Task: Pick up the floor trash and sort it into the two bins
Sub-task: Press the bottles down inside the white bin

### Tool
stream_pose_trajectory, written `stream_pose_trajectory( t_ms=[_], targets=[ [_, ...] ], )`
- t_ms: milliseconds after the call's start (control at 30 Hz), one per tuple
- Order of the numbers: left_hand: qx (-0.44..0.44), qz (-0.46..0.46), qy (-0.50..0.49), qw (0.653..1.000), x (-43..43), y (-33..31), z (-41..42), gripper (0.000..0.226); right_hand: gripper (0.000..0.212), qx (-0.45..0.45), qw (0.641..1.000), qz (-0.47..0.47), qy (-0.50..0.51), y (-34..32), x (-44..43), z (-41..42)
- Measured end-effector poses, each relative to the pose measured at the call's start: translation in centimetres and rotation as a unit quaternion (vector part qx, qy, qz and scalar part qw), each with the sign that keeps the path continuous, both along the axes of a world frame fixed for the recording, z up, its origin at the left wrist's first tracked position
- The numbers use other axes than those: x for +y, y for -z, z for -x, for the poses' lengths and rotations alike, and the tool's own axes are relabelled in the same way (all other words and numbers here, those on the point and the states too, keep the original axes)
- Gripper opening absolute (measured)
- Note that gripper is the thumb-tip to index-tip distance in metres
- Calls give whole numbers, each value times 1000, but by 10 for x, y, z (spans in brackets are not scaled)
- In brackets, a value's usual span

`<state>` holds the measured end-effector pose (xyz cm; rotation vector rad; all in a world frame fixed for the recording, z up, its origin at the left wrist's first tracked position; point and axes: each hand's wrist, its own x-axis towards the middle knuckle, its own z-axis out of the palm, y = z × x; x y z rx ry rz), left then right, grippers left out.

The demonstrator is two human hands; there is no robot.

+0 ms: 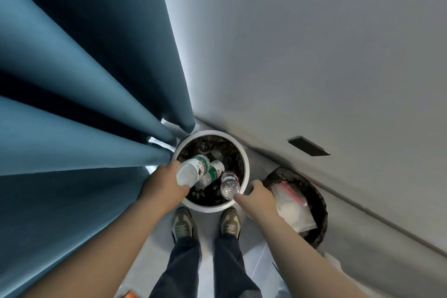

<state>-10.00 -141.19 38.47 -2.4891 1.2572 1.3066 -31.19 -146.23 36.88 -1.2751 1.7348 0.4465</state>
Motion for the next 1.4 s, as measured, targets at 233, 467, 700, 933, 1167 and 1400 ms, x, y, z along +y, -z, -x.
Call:
stream_pose_trajectory(
  t_ms=[233,467,700,933,1167,1400],
  targets=[
    [-12,-4,28,1000,-11,17,12,44,44,-2,1000,-2,-14,6,8,6],
    [-24,-9,74,997,-30,28,30,37,42,24,995,39,-83,3,2,12],
    [-20,-19,81,996,-41,35,47,34,42,23,994,48,-100,6,-2,14],
    [-18,-8,64,998,-32,32,39,38,41,16,994,48,-100,5,0,12],
    [-21,3,84,996,-13,4,31,34,37,29,979,86,-181,-14,-4,4],
    [-15,19,131,991,2,-66,32,30,24,24,951,129,-281,-77,1,-4]
  ],
)
